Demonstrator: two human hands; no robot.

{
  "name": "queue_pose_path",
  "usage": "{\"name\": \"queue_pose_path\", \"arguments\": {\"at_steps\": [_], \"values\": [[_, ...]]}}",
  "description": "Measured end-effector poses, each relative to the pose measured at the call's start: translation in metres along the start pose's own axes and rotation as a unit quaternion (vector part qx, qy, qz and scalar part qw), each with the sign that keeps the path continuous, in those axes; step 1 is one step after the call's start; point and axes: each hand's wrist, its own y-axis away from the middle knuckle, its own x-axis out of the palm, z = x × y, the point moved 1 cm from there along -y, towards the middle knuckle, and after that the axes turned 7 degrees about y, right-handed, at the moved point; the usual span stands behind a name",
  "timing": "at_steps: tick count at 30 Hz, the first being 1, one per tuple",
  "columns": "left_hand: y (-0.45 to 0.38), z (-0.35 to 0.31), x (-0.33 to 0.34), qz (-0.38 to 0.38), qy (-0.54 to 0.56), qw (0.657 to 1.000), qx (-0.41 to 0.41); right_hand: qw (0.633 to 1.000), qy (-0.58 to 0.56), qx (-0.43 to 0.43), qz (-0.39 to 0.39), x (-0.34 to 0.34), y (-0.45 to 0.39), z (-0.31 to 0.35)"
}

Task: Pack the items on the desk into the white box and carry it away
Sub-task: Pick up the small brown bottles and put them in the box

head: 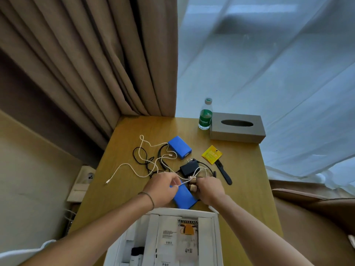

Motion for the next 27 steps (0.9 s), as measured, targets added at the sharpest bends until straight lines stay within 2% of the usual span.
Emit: {"name": "queue_pose_path", "arguments": {"at_steps": [5,8,10,12,15,19,23,27], "values": [[-0.012,-0.002,0.014,0.013,-0.02,1.0,-0.003,0.999,-0.01,-0.024,-0.028,0.005,-0.002,-0.007],[-0.021,-0.004,0.022,0.017,-0.046,0.999,0.002,0.994,-0.074,-0.022,-0.074,0.0,0.003,-0.017],[-0.028,-0.005,0.029,0.017,-0.077,0.997,0.011,0.983,-0.156,-0.006,-0.1,-0.002,0.009,-0.024],[-0.036,-0.006,0.037,0.024,-0.108,0.994,0.015,0.944,-0.308,0.029,-0.112,-0.004,0.016,-0.03],[-0.052,-0.009,0.049,0.038,-0.166,0.985,0.025,0.846,-0.514,0.088,-0.108,-0.006,0.025,-0.039],[-0.071,-0.021,0.066,0.043,-0.286,0.954,0.074,0.765,-0.625,0.122,-0.096,-0.009,0.036,-0.052],[-0.085,-0.031,0.084,0.042,-0.361,0.928,0.086,0.752,-0.64,0.137,-0.074,-0.012,0.049,-0.058],[-0.098,-0.039,0.097,0.046,-0.459,0.883,0.083,0.744,-0.651,0.135,-0.07,-0.014,0.062,-0.062]]}}
